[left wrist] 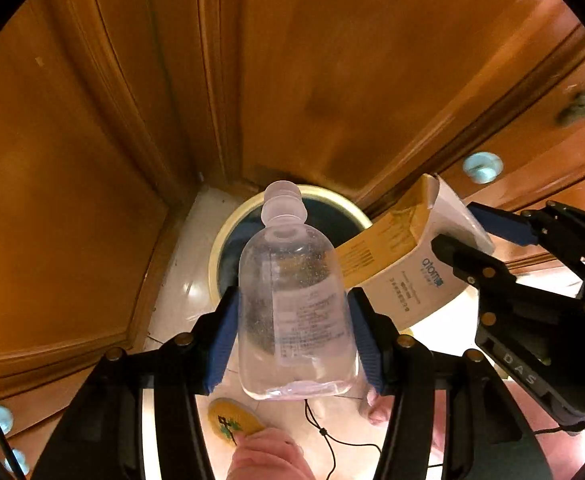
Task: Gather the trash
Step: 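Open both tools to drop the bottle, tube and leaflet into the bin, then raise both open tools back up to the counter items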
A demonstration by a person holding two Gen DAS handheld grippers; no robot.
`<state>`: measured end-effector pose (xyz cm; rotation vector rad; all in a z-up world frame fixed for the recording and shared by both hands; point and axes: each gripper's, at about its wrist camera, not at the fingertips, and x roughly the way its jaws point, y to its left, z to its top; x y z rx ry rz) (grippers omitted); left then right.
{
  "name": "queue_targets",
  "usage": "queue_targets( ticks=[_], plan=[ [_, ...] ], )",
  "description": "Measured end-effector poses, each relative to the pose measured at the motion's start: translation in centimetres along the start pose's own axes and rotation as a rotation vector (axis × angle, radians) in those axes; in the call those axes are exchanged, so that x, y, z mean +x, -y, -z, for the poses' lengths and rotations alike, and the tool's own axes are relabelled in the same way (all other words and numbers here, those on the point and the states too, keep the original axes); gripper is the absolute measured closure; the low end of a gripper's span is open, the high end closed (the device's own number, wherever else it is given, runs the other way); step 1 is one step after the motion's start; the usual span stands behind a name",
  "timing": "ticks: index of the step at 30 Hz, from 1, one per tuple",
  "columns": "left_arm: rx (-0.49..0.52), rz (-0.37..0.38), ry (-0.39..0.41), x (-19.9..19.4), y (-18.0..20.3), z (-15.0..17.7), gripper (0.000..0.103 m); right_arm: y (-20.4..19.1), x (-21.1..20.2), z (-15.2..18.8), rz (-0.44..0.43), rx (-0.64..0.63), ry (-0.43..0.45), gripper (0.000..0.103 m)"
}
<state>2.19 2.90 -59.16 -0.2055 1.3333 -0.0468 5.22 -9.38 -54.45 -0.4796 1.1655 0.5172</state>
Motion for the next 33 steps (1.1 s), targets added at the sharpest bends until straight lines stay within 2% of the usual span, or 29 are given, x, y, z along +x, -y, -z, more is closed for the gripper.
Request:
queue_targets(
  ticks=[6, 11, 13, 15, 18, 26, 33],
  plan=[
    [-0.003, -0.005, -0.025, 4.1, -0.9, 0.9, 0.050, 0.0, 3.8, 0.5, -0.020, 0.019, -0.019, 0.068],
    [-0.005, -0.006, -0.042, 4.8, -0.9, 0.6, 0.048, 0.4, 5.0, 0.9, -0.044, 0.034, -0.041, 0.067],
    [-0.001, -0.013, -0.043, 4.5, -1.2, 0.2, 0.047, 0.5, 5.0, 1.0, -0.048, 0.031, -0.046, 0.067],
    [0.003, -0.017, -0.048, 4.3, -1.0, 0.2, 0.033, 0.7, 5.0, 0.8, -0.058, 0.036, -0.053, 0.067],
    [-0.002, -0.028, -0.044, 4.0, -1.1, 0.1, 0.024, 0.6, 4.1, 0.3, -0.065, 0.051, -0.059, 0.064],
    [-0.043, -0.043, -0.050, 1.5, -1.1, -0.3, 0.024, 0.8, 3.0, 0.5, -0.084, 0.056, -0.054, 0.061],
    [-0.076, -0.046, -0.039, -3.4, -0.6, -1.3, 0.024, 1.6, -1.8, -0.5, -0.086, 0.086, -0.049, 0.061]
  ],
)
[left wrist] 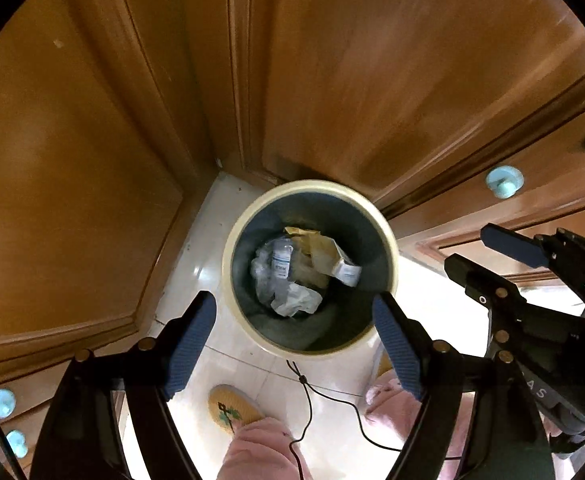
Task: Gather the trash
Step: 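Raise both open tools back up to the counter items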
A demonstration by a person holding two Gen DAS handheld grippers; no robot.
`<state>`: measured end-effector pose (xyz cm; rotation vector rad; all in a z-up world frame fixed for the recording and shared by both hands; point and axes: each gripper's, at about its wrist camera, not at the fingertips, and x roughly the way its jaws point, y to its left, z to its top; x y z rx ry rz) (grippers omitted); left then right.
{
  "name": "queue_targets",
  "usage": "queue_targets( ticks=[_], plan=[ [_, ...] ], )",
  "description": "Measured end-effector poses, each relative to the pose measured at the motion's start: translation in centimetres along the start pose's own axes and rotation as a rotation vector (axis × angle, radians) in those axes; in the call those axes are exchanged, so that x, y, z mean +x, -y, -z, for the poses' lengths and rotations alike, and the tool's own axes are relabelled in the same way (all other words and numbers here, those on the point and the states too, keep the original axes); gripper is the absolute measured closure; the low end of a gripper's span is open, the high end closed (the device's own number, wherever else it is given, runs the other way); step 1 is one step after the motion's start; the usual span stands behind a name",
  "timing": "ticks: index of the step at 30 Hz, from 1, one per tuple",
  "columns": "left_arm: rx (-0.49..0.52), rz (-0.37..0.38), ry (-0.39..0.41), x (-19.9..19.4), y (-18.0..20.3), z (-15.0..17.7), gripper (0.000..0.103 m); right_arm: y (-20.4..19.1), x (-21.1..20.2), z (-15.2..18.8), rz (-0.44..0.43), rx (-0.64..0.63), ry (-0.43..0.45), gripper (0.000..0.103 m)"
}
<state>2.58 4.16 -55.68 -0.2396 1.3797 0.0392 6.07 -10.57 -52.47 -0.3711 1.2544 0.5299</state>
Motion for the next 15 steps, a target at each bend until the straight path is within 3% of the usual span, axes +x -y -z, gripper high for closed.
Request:
queue_targets(
  ticks=[15],
  plan=[
    [0.017, 0.012, 0.109, -20.0, 3.4, -4.2, 0.024, 2.0, -19.0, -3.7, 0.029, 0.081, 0.111, 0.061]
  ],
)
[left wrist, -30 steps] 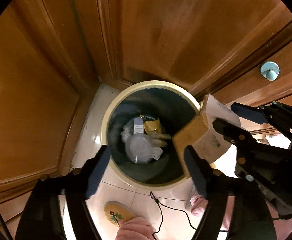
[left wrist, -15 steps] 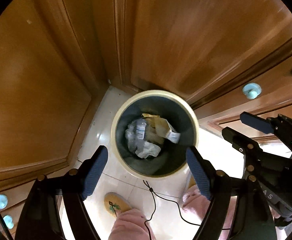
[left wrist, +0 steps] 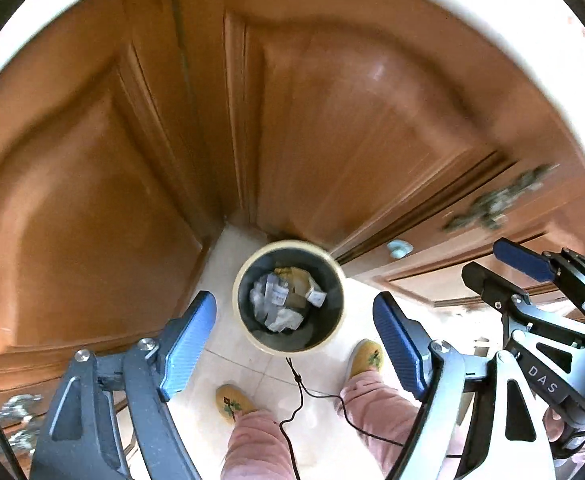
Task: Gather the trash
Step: 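Raise both open tools back up to the counter items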
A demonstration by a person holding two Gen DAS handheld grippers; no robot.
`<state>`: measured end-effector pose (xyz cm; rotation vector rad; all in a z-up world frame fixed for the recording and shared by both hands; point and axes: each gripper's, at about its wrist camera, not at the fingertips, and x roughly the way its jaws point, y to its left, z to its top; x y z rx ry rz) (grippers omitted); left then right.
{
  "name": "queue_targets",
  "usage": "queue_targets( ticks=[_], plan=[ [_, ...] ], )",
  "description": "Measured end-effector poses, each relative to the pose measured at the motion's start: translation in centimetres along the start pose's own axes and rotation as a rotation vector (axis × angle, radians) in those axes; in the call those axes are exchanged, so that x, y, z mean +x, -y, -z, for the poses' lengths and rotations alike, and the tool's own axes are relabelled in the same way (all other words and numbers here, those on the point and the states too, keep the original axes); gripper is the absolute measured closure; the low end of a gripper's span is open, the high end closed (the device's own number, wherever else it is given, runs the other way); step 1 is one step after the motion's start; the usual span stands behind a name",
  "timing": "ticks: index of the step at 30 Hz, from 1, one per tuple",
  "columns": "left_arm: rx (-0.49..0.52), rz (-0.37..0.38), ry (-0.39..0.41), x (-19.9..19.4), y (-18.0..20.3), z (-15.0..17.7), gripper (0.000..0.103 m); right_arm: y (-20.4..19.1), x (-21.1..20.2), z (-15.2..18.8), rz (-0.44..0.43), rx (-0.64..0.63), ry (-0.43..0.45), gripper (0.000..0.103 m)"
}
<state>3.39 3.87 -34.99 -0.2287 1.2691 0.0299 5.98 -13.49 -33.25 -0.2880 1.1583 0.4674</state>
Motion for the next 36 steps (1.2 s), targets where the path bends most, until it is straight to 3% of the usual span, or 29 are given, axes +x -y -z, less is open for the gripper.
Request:
queue_targets(
  ticks=[10, 18, 20, 24, 31, 36],
  plan=[
    [0.061, 0.034, 0.145, -11.9, 4.1, -3.9, 0.024, 1.6, -11.6, -3.2, 0.034, -0.003, 0.142, 0.061],
    [0.139, 0.055, 0.282, -18.8, 8.3, -7.8, 0.024, 3.8, -16.7, -5.2, 0.058, 0.003, 0.225, 0.061],
    [0.158, 0.062, 0.313, -20.3, 9.5, -8.8, 0.023, 4.3, -18.3, -5.8, 0.056, 0.001, 0.250, 0.061],
    [0.192, 0.078, 0.371, -22.5, 11.5, -10.3, 0.012, 5.3, -20.9, -7.5, 0.073, 0.000, 0.303, 0.061],
    [0.256, 0.100, 0.413, -25.9, 14.2, -14.4, 0.012, 9.0, -25.5, -11.5, 0.084, 0.035, 0.365, 0.061],
    [0.266, 0.098, 0.433, -27.1, 15.6, -19.6, 0.012, 12.3, -27.5, -14.4, 0.112, 0.019, 0.409, 0.061]
  ],
)
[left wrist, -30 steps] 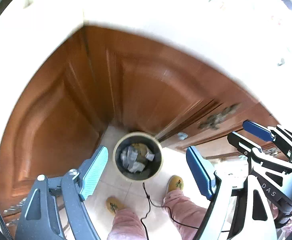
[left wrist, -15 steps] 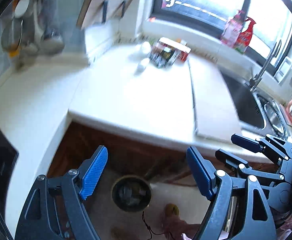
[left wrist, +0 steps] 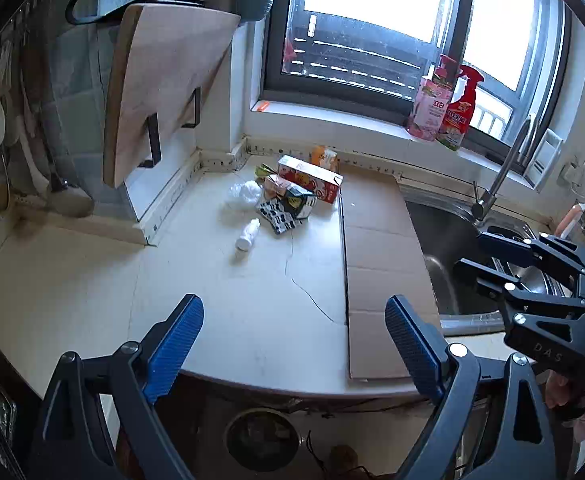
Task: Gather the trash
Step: 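Raise both open tools back up to the counter items, then grasp the white dropper bottle with the left tool while the right tool grasps the brown-green carton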
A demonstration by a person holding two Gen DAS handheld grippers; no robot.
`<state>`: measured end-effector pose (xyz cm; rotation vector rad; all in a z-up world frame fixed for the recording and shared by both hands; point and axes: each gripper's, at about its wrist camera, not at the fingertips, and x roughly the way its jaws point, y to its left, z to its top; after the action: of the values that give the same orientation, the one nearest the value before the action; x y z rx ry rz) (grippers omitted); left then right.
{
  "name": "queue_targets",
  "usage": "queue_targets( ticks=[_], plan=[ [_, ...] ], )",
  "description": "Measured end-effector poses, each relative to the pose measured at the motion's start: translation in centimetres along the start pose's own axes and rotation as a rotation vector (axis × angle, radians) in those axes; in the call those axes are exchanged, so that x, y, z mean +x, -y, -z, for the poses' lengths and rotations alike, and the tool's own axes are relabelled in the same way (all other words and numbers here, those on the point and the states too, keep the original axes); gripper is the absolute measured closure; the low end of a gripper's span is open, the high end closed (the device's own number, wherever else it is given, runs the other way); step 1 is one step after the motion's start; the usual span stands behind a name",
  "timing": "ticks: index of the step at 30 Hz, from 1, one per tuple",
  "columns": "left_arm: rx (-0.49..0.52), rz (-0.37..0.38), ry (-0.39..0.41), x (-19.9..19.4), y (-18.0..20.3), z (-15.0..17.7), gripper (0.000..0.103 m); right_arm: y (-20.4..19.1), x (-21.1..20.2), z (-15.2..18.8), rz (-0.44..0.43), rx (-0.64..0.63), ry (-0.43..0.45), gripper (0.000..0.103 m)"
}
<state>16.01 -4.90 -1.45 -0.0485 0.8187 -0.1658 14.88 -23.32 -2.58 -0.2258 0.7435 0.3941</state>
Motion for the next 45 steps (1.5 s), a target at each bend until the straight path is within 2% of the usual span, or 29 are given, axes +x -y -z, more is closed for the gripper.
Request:
queue_targets(
  ticks=[7, 13, 15, 18, 21, 26, 28, 30, 34, 37, 40, 45],
  plan=[
    [0.018, -0.063, -0.038, 5.0, -1.5, -6.2, 0.012, 4.4, 3.1, -5.3, -0.008, -0.016, -0.002, 0.060],
    [-0.001, -0.098, -0.091, 11.1, -3.5, -9.8, 0.012, 7.4, 8.4, -9.0, -0.090, 0.030, -0.045, 0.060],
    [-0.006, -0.104, -0.101, 13.4, -4.2, -10.6, 0.012, 8.1, 10.9, -9.8, -0.143, 0.044, -0.067, 0.060],
    [0.002, -0.109, -0.120, 16.4, -4.8, -10.7, 0.012, 8.9, 14.4, -10.6, -0.194, 0.072, -0.087, 0.047],
    [0.003, -0.096, -0.164, 19.9, -5.2, -10.2, 0.013, 9.3, 18.4, -10.6, -0.231, 0.105, -0.115, 0.046],
    [-0.018, -0.072, -0.238, 25.1, -5.8, -8.6, 0.021, 9.7, 24.7, -9.8, -0.256, 0.171, -0.196, 0.046],
    [-0.037, -0.063, -0.257, 26.5, -6.1, -8.0, 0.027, 9.5, 26.6, -9.2, -0.267, 0.183, -0.222, 0.046],
    [-0.065, -0.042, -0.276, 27.9, -6.6, -7.5, 0.034, 9.4, 28.0, -8.8, -0.274, 0.195, -0.243, 0.046],
    [-0.088, -0.023, -0.291, 29.6, -7.1, -6.9, 0.037, 8.8, 30.1, -8.3, -0.295, 0.227, -0.273, 0.046],
    [-0.099, -0.011, -0.307, 30.7, -7.3, -6.7, 0.043, 8.4, 31.3, -8.3, -0.289, 0.233, -0.283, 0.046],
    [-0.103, -0.003, -0.324, 31.4, -7.4, -6.5, 0.052, 8.0, 32.3, -8.4, -0.291, 0.237, -0.296, 0.046],
    [-0.101, -0.011, -0.349, 32.3, -7.4, -6.1, 0.077, 7.4, 33.2, -8.5, -0.288, 0.221, -0.300, 0.046]
  ],
)
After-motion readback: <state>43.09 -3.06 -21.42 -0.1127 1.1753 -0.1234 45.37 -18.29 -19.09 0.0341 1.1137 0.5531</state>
